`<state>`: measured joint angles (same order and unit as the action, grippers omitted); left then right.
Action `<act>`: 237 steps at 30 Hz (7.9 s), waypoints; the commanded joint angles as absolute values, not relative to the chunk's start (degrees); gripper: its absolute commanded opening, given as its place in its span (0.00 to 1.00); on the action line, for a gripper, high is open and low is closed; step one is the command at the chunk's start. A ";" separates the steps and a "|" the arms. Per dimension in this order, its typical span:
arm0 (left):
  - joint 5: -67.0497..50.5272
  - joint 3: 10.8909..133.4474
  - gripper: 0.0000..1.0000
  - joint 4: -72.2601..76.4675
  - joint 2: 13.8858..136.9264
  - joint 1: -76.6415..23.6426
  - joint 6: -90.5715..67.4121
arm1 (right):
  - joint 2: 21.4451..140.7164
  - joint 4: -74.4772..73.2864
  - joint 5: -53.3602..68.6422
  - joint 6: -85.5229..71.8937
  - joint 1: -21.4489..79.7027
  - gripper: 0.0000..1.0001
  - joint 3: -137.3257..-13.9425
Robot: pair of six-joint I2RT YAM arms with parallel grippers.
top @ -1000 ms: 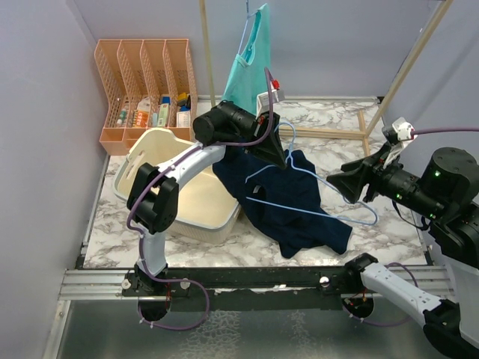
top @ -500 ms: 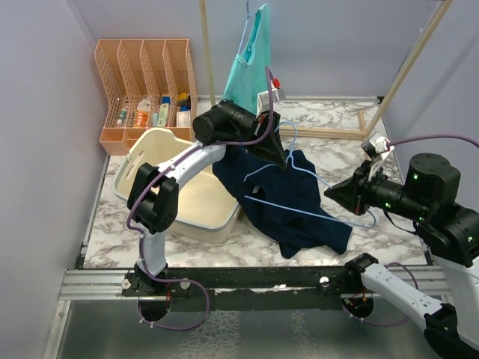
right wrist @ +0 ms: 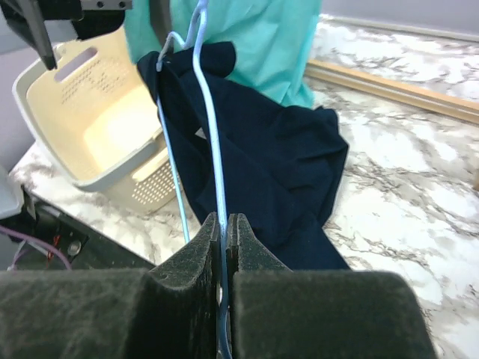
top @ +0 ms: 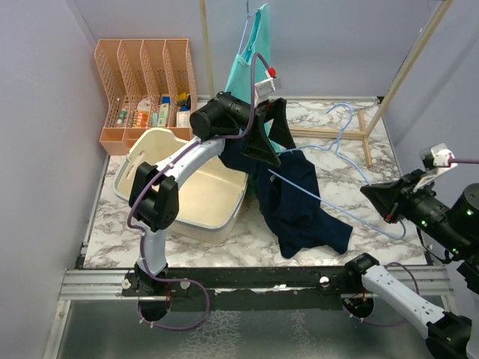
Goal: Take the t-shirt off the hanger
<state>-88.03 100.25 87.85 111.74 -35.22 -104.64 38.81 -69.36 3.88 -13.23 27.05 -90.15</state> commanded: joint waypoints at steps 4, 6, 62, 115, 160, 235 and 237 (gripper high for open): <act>-82.50 102.96 0.99 86.86 111.21 -31.91 -102.83 | 38.19 -68.30 -11.78 -16.36 26.89 0.01 -96.09; -81.69 101.29 0.99 82.60 109.05 -31.13 -99.80 | 38.32 -67.75 -13.31 -16.70 26.89 0.01 -97.46; 15.03 58.01 0.72 -22.05 40.32 -29.09 -6.28 | 92.28 -34.84 -10.88 -12.58 14.84 0.01 -119.91; 19.48 37.35 0.73 -13.58 23.54 -29.09 -9.34 | 78.52 -21.32 5.06 -21.65 29.55 1.00 -45.20; 27.59 36.69 0.73 -14.27 17.01 -29.00 -9.93 | 98.29 -22.93 30.83 -21.49 41.31 0.01 -145.34; -14.63 70.73 0.71 -19.61 75.19 -31.60 -6.77 | 50.12 -41.70 -9.92 -18.64 48.16 0.74 -69.52; -13.31 71.98 0.71 -20.71 77.13 -32.77 -6.33 | 48.63 -41.95 -10.79 -18.97 48.16 0.74 -68.47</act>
